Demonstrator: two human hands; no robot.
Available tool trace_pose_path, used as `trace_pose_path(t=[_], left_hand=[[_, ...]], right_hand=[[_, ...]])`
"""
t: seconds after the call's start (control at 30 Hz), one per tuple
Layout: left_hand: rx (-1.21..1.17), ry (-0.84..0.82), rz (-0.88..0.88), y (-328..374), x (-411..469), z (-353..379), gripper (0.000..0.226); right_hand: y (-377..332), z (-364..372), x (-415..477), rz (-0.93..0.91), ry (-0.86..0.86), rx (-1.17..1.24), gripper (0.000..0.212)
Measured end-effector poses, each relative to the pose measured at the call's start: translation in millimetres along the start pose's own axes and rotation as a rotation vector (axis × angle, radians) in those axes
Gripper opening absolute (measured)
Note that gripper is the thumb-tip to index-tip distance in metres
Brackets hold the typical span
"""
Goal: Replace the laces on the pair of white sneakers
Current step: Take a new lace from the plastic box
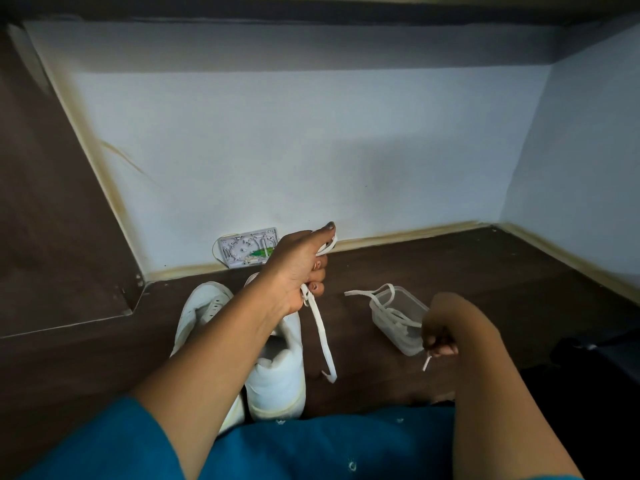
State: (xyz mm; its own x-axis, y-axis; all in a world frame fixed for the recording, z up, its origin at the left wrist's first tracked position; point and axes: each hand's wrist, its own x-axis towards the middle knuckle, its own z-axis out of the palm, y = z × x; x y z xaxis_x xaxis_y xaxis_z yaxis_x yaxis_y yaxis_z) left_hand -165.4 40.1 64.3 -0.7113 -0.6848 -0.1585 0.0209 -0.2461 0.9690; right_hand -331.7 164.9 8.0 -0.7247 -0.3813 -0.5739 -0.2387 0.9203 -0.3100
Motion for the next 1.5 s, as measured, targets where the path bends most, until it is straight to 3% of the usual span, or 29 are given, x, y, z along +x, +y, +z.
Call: trace_pose_path(t=[0.07, 0.2, 0.27, 0.33, 0.37, 0.53, 0.63, 0.67, 0.8, 0.93, 1.07, 1.2, 1.3, 1.5], left_hand=[[-0.004, 0.003, -0.002, -1, 0, -1, 0.032], [-0.013, 0.013, -0.007, -3, 2, -4, 0.032], [-0.01, 0.015, -0.013, -6, 2, -5, 0.032], [-0.004, 0.016, -0.018, -9, 4, -6, 0.032], [-0.003, 0.016, -0.021, -11, 5, -7, 0.032], [-0.001, 0.025, -0.031, -16, 10, -6, 0.03], [0.007, 0.015, -0.037, -18, 11, -3, 0.029], [0.011, 0.009, -0.038, -18, 10, -2, 0.028], [0.037, 0.013, -0.024, -19, 10, -7, 0.026], [0.032, 0.044, -0.022, -21, 12, -14, 0.027], [0.015, 0.043, -0.021, -23, 11, -13, 0.028], [0.017, 0.042, -0.007, -22, 11, -14, 0.028], [-0.001, 0.061, -0.005, -22, 12, -16, 0.027], [-0.01, 0.05, -0.016, -23, 10, -12, 0.026]], right_hand=[[-4, -5, -6, -0.027, 0.088, -0.028, 0.003], [-20, -7, 1, -0.301, 0.513, 0.078, 0.006], [-31, 4, 9, -0.378, 0.464, 0.006, 0.011], [-35, 18, 22, -0.33, 0.281, -0.169, 0.022], [-35, 18, 24, -0.301, 0.267, -0.176, 0.023], [-39, 0, 26, -0.358, 0.659, -0.053, 0.024], [-54, 24, 27, -0.439, 0.469, -0.151, 0.064], [-59, 34, 31, -0.41, 0.417, -0.203, 0.068], [-64, 43, 41, -0.33, 0.54, -0.212, 0.03], [-63, 45, 45, -0.365, 0.566, -0.189, 0.024], [-61, 40, 45, -0.481, 0.659, 0.179, 0.028], [-58, 9, 20, -0.471, 0.756, 0.546, 0.028], [-48, -11, 7, -0.388, 0.718, 0.423, 0.028], [-38, -1, 5, -0.157, 0.396, 0.057, 0.036]])
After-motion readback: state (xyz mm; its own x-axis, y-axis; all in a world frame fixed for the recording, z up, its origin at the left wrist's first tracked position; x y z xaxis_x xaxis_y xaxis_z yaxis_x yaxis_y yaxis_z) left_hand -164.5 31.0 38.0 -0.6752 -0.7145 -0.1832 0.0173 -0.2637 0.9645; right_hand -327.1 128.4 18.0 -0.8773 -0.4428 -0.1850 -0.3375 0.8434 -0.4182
